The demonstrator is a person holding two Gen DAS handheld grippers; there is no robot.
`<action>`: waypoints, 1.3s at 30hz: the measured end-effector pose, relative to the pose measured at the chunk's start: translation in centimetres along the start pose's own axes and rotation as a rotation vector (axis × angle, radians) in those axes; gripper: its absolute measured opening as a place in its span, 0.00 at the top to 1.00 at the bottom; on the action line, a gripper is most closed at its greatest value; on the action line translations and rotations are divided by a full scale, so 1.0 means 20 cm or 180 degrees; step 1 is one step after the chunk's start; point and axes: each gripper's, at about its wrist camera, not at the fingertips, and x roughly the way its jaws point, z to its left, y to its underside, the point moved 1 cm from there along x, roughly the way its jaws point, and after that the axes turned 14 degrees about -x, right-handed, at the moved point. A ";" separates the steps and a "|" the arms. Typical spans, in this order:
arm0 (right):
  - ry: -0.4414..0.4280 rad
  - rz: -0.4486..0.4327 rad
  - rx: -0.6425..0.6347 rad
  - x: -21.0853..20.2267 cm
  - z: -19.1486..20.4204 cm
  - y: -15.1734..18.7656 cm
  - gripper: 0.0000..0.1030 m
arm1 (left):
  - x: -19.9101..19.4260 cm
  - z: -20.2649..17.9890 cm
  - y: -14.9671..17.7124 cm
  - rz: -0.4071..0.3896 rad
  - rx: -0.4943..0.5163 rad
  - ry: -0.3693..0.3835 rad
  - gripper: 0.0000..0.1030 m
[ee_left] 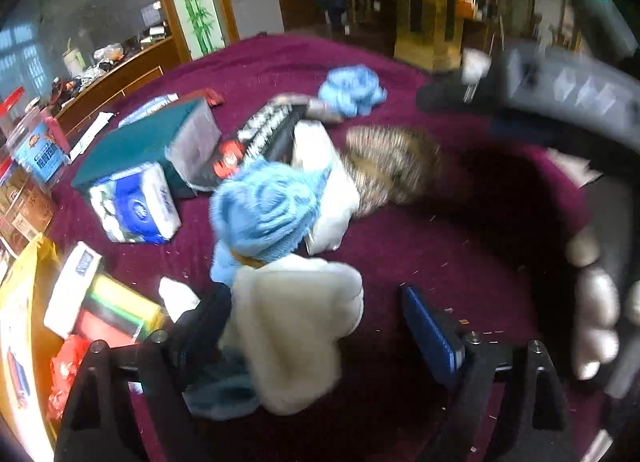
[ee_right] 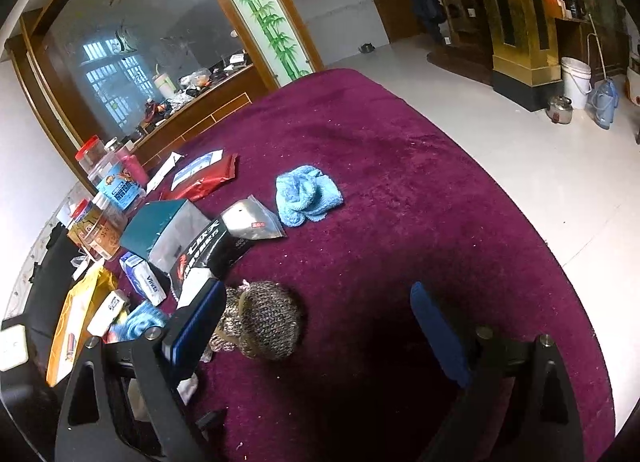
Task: Organize soft objects
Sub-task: 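Grasp the white cloth from the pile with the left tool, then carry the white cloth into the tray with left while right grasps the red mesh bag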
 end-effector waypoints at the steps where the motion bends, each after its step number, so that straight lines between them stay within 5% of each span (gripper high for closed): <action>1: 0.0010 0.0007 0.0005 0.00 0.00 0.00 0.10 | 0.04 -0.01 0.00 0.0042 0.0050 -0.0074 0.31; 2: 0.0017 0.0017 0.0018 0.01 -0.01 0.00 0.10 | 0.04 -0.01 0.00 0.0027 0.0028 -0.0056 0.50; 5: 0.0034 0.0046 0.0036 0.02 -0.01 0.00 0.10 | 0.01 0.05 -0.01 0.0044 -0.0229 0.0126 0.69; 10: 0.0064 0.0044 0.0030 0.02 -0.02 0.00 0.10 | -0.20 0.27 -0.03 -0.0101 -0.0826 0.0708 0.69; 16: 0.0026 0.0077 -0.0013 0.03 0.00 0.00 0.10 | -0.66 0.56 0.06 -0.0610 -0.1531 0.1322 0.69; 24: -0.0209 0.0080 -0.0314 -0.09 0.19 0.05 0.10 | -0.98 0.92 0.35 -0.1007 -0.2013 0.1196 0.69; 30: -0.0657 0.0298 -0.1052 -0.16 0.69 0.15 0.10 | -1.03 1.18 0.56 -0.1076 -0.2258 0.0909 0.69; 35: -0.0640 0.0589 -0.1577 -0.02 1.01 0.25 0.11 | -0.99 1.33 0.71 -0.1052 -0.2546 0.0851 0.69; 37: -0.0609 0.0696 -0.1698 0.05 1.09 0.28 0.21 | -1.02 1.36 0.76 -0.1088 -0.2586 0.0811 0.69; 39: -0.0617 0.0828 -0.1736 0.12 1.14 0.31 0.57 | -1.03 1.40 0.80 -0.1123 -0.2640 0.0805 0.69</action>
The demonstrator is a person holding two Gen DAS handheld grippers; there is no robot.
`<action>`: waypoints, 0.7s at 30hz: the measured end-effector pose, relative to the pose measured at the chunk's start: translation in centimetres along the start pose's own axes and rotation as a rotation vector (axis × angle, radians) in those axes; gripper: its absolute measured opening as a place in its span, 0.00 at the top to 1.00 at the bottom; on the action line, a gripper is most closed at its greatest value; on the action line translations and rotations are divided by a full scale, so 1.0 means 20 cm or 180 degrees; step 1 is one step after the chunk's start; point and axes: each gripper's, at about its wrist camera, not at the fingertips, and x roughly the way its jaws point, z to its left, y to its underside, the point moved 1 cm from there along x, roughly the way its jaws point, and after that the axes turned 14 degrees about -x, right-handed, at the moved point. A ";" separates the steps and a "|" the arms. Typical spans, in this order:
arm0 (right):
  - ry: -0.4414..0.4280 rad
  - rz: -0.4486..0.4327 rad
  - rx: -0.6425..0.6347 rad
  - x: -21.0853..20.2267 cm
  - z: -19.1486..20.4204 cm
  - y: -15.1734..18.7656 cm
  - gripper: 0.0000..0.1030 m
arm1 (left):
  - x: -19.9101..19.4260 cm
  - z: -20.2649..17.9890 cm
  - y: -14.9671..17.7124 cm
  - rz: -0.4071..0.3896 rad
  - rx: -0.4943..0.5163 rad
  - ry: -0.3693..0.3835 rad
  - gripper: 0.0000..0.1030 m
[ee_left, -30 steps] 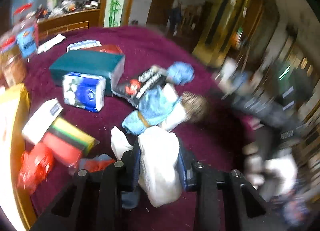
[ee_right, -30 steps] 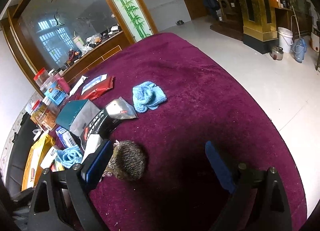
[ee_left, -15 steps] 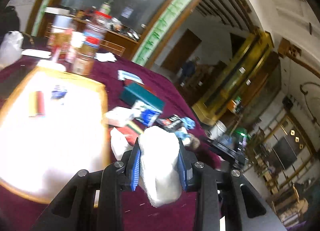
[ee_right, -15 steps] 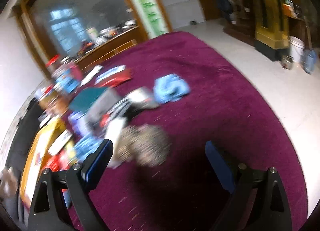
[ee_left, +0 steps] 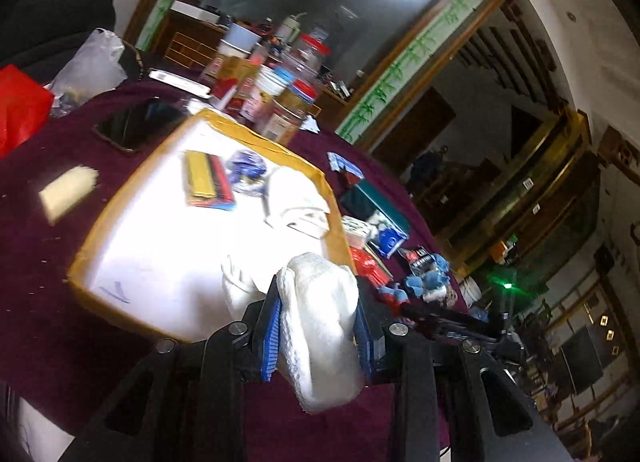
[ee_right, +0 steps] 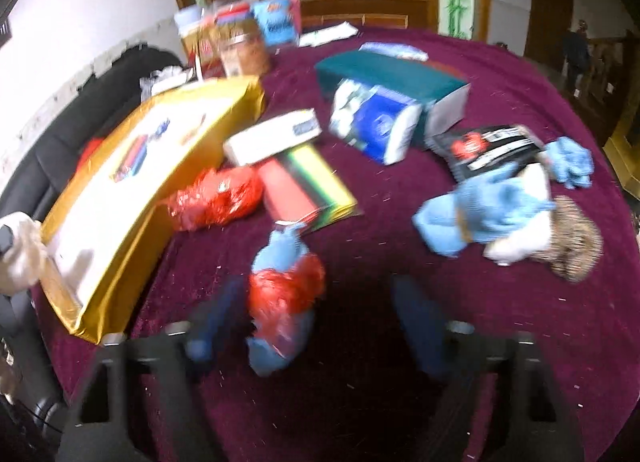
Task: Organize soft objects
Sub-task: 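Carry the white cloth into the tray with left while right grasps the red mesh bag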
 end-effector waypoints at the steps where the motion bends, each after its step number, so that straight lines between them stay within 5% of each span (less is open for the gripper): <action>1: -0.0036 0.0054 0.0007 0.03 0.00 0.00 0.68 | -0.02 0.01 0.00 -0.0015 -0.0015 -0.0004 0.69; 11: -0.0106 -0.0141 0.0072 -0.15 -0.01 -0.09 0.73 | 0.01 0.13 -0.13 0.0076 -0.0216 -0.0099 0.69; 15: -0.0411 -0.0302 -0.0013 -0.25 0.08 -0.26 0.73 | 0.12 0.10 -0.22 0.0239 -0.0123 -0.0401 0.68; 21: -0.0737 -0.0184 -0.0279 -0.13 0.34 -0.46 0.73 | 0.39 0.16 -0.38 0.0421 -0.0028 -0.1014 0.67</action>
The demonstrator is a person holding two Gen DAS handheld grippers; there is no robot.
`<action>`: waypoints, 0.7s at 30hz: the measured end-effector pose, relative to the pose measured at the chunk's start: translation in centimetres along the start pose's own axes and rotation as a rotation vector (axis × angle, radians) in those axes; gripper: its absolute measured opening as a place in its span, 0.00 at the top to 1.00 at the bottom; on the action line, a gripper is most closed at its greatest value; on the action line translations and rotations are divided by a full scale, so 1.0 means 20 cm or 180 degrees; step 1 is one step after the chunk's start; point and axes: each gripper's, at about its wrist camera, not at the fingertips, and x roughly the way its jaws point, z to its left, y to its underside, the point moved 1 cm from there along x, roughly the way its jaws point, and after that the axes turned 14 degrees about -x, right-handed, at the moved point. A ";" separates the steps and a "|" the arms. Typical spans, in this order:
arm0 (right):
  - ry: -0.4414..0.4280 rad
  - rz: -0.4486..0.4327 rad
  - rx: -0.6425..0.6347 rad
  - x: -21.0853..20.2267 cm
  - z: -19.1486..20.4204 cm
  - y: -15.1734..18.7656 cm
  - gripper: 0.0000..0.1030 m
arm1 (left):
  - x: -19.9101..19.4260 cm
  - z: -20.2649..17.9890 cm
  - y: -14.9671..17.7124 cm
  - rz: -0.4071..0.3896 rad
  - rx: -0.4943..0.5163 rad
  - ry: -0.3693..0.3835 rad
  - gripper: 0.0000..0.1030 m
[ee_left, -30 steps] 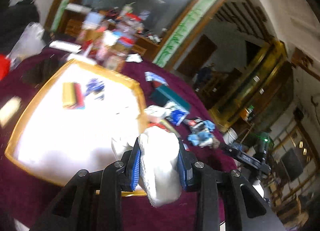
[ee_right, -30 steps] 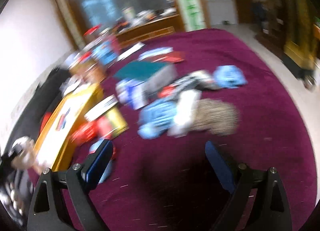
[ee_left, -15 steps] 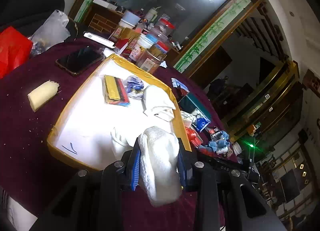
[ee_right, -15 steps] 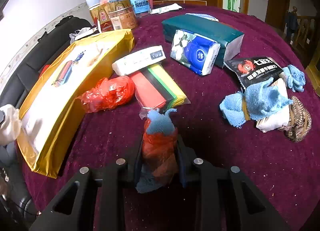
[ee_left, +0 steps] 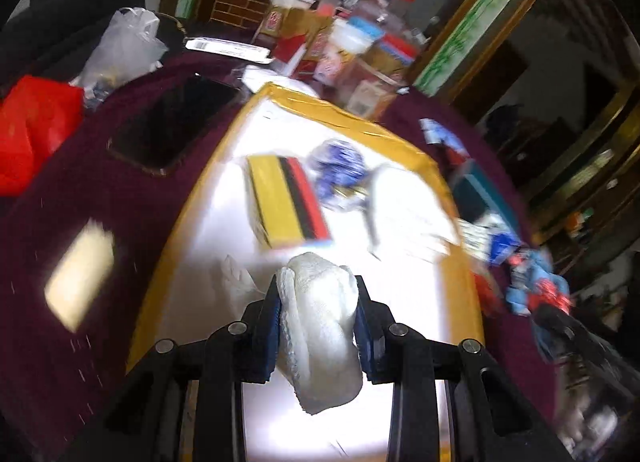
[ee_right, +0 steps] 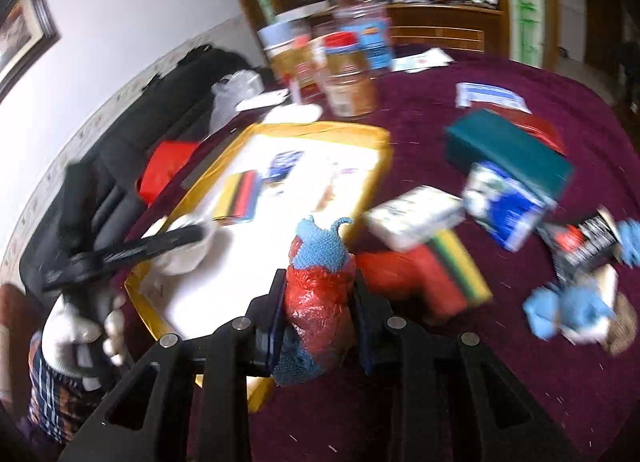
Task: Organize soft objects
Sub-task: 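Carry the white cloth into the tray with left while right grasps the red mesh bag, then lower the red mesh bag into the tray and open the right tool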
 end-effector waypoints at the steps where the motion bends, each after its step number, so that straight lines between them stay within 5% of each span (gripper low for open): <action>1: -0.0031 0.0046 -0.0047 0.05 0.04 -0.03 0.73 | 0.03 0.00 -0.03 0.0004 0.0025 -0.0078 0.65; 3: -0.0123 0.0152 -0.0097 0.16 0.10 -0.09 0.73 | 0.11 0.00 -0.11 -0.0020 0.0020 -0.0296 0.44; 7: -0.0185 0.0436 -0.0184 0.37 0.18 -0.18 0.73 | 0.20 0.05 -0.24 -0.0079 -0.0127 -0.0451 0.38; 14: -0.0148 0.0839 -0.0268 0.66 0.22 -0.27 0.73 | -0.02 0.12 -0.22 -0.0281 -0.0369 0.0114 0.27; 21: 0.0083 0.0882 -0.0321 0.87 0.23 -0.44 0.73 | -0.37 0.24 -0.09 -0.0688 -0.0509 0.0603 0.22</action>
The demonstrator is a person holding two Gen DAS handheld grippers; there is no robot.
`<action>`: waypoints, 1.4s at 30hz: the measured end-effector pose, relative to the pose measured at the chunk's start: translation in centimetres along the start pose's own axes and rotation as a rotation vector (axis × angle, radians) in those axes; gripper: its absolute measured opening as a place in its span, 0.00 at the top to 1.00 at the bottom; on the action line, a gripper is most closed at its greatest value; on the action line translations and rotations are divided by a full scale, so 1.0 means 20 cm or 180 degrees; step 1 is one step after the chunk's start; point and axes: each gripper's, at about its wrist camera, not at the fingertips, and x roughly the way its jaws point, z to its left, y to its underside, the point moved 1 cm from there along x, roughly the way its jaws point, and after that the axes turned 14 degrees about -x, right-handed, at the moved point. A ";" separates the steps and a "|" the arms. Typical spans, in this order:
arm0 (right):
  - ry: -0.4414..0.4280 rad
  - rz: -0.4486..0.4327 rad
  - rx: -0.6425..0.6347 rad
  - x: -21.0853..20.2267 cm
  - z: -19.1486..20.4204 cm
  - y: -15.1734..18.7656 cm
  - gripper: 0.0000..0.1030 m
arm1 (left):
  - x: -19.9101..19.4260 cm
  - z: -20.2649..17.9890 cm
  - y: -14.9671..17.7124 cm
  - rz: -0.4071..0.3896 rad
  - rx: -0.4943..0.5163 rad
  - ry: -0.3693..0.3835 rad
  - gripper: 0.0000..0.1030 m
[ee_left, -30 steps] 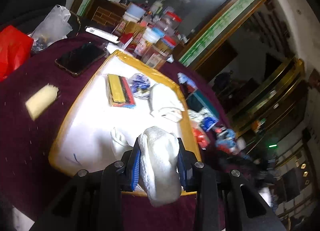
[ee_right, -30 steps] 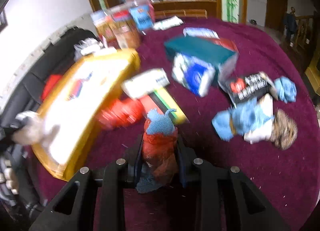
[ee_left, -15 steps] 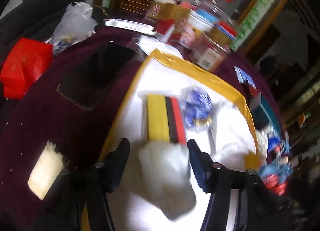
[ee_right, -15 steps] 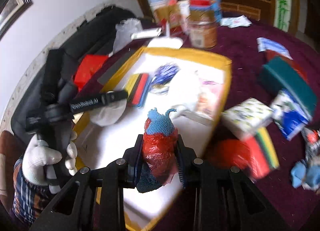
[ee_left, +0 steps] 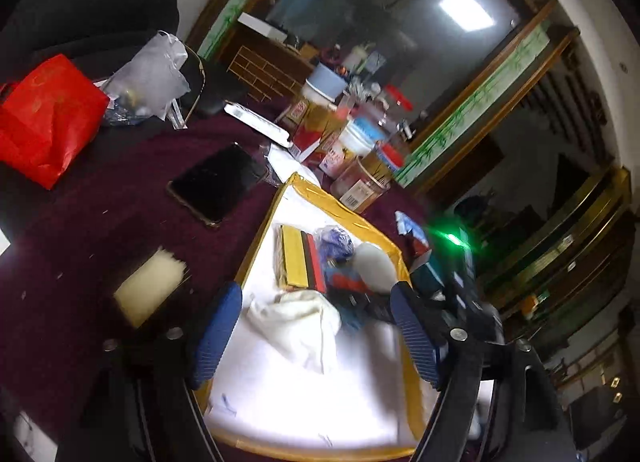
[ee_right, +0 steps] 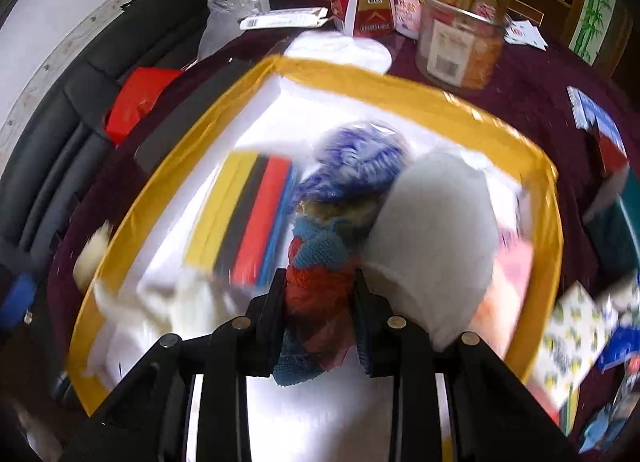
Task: Organize soft objects
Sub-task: 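Lower the red mesh bag into the tray and open the right tool, then move both tools back over the pile of items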
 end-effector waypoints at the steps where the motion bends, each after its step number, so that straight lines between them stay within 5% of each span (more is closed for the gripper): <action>1: 0.0007 -0.0003 0.0010 0.01 0.00 -0.02 0.73 | -0.04 0.01 0.01 -0.0030 -0.0025 0.0039 0.21; 7: 0.0043 -0.0033 -0.0072 0.06 0.02 -0.15 0.70 | -0.14 0.10 0.07 -0.0100 -0.0192 0.0152 0.20; 10: 0.0055 -0.0280 -0.0036 -0.07 0.03 -0.13 0.56 | -0.16 0.14 0.09 -0.0072 -0.0291 0.0179 0.20; 12: -0.0006 -0.0454 -0.0079 -0.20 0.07 -0.07 0.34 | -0.19 0.16 0.10 -0.0085 -0.0333 0.0193 0.17; 16: -0.0169 -0.0224 -0.0481 -0.27 0.24 0.09 0.34 | -0.25 0.21 0.11 -0.0223 -0.0334 0.0106 0.16; 17: -0.0167 -0.0086 -0.0628 -0.25 0.30 0.13 0.35 | -0.26 0.23 0.11 -0.0264 -0.0325 0.0065 0.16; 19: -0.0085 0.0088 -0.0806 -0.18 0.38 0.16 0.56 | -0.26 0.24 0.11 -0.0328 -0.0316 -0.0018 0.16; 20: -0.0080 0.0161 -0.0853 -0.15 0.41 0.17 0.77 | -0.26 0.25 0.11 -0.0331 -0.0321 -0.0038 0.16; 21: -0.0066 0.0249 -0.0862 -0.09 0.43 0.16 0.82 | -0.25 0.26 0.11 -0.0327 -0.0329 -0.0055 0.16; 27: 0.0119 0.0147 -0.0669 0.03 0.40 -0.08 0.82 | -0.27 0.25 0.14 -0.0283 -0.0290 -0.0126 0.16; 31: -0.0005 0.0001 -0.0535 -0.04 0.33 -0.07 0.82 | -0.29 0.23 0.15 -0.0296 -0.0268 -0.0166 0.16; 34: -0.0092 -0.0359 -0.0392 -0.29 0.25 0.06 0.68 | -0.31 0.20 0.16 -0.0287 -0.0209 -0.0150 0.15; 36: 0.0048 -0.0788 -0.0260 -0.54 0.14 0.22 0.50 | -0.31 0.18 0.17 -0.0280 -0.0181 -0.0132 0.14; 38: 0.0447 -0.1278 -0.0140 -0.78 0.05 0.41 0.38 | -0.31 0.16 0.18 -0.0267 -0.0165 -0.0100 0.14; 40: 0.1000 -0.1741 -0.0057 -0.96 -0.03 0.60 0.08 | -0.28 0.12 0.21 -0.0227 -0.0116 -0.0084 0.14; 42: 0.1430 -0.2089 0.0043 -1.08 -0.12 0.81 0.00 | -0.23 0.06 0.25 -0.0130 -0.0035 -0.0027 0.14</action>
